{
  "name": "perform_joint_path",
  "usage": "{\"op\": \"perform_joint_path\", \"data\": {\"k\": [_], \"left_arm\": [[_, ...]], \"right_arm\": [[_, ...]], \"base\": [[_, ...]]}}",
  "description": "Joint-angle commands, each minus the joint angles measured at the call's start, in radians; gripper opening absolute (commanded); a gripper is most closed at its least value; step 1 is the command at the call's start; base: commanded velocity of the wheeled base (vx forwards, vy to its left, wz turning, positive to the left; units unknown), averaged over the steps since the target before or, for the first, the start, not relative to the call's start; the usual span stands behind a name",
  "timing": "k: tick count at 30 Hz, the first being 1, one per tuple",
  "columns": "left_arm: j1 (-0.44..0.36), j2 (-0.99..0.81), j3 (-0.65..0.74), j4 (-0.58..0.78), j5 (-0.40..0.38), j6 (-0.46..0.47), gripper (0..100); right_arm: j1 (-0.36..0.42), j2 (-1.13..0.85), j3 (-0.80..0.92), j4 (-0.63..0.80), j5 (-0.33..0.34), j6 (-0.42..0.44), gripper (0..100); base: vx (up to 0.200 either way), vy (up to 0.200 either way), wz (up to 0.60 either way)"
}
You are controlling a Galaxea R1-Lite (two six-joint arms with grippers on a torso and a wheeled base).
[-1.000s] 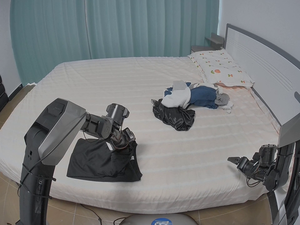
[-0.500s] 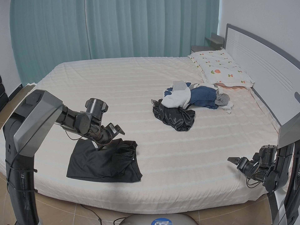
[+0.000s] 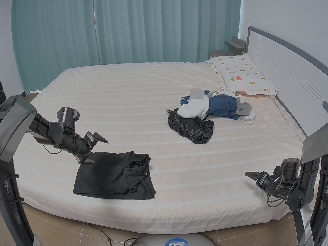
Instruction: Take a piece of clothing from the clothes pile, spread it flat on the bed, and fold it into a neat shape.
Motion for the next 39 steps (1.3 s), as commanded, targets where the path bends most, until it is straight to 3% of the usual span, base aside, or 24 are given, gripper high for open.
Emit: {"op": "perform_joint_path", "data": {"k": [1, 7, 10, 18, 21, 33, 39], "left_arm": [[0.057, -0.002, 0.016, -0.011, -0.021, -0.004, 100], [0.091, 0.006, 0.018, -0.013, -0.067, 0.004, 100], [0.102, 0.009, 0.022, -0.013, -0.082, 0.008, 100], [0.114, 0.019, 0.033, -0.014, -0.085, 0.013, 100], [0.115, 0.021, 0.039, -0.014, -0.1, 0.013, 100], [0.125, 0.021, 0.044, -0.014, -0.131, 0.02, 100], [0.123, 0.021, 0.051, -0.014, -0.125, 0.045, 100]], "right_arm": [[0.059, -0.022, -0.006, 0.001, -0.005, -0.001, 100], [0.146, -0.018, -0.055, 0.027, -0.027, -0.006, 100], [0.205, -0.021, -0.079, 0.059, -0.07, -0.011, 100], [0.317, -0.026, -0.182, 0.17, -0.128, -0.014, 100], [0.364, -0.032, -0.276, 0.289, -0.179, -0.017, 100], [0.481, -0.045, -0.549, 0.613, -0.265, -0.112, 100], [0.498, -0.03, -0.677, 0.751, -0.334, -0.141, 100]], "base": [[0.0, 0.2, 0.0], [0.0, 0.2, 0.0], [0.0, 0.2, 0.0], [0.0, 0.2, 0.0], [0.0, 0.2, 0.0], [0.0, 0.2, 0.0], [0.0, 0.2, 0.0]]}}
